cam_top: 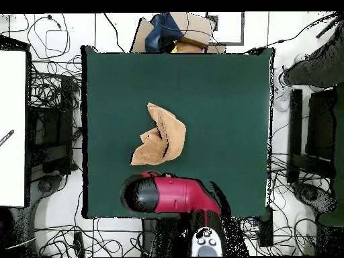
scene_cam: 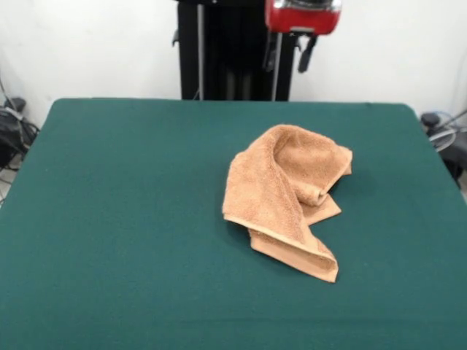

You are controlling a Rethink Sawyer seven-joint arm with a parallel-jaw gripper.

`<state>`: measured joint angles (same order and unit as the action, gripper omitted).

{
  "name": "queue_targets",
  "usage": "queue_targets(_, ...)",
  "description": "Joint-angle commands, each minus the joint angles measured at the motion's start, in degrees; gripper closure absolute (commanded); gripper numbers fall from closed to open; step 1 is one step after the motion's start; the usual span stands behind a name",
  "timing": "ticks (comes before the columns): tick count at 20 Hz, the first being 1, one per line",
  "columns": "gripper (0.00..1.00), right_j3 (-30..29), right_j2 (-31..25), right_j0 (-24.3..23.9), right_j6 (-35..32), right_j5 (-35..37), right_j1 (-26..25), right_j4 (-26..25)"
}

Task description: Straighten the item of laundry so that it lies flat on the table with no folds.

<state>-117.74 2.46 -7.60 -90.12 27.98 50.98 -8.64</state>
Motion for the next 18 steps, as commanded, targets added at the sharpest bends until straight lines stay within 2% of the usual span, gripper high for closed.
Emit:
queue_targets(1,0.0,3.93,-5.18,-3.9,1.01,1.35,-8.41,-4.4)
queue_targets(6,0.0,5.58,-6.94,-6.38,0.2,-4.47,-14.02,-6.14)
queue_targets(10,0.0,4.17,-8.73,-7.7,-1.09,-8.69,-15.6,-6.66)
queue_targets(18,0.0,3.33,-8.27,-5.75,-5.91,-13.71,-18.23,-7.1)
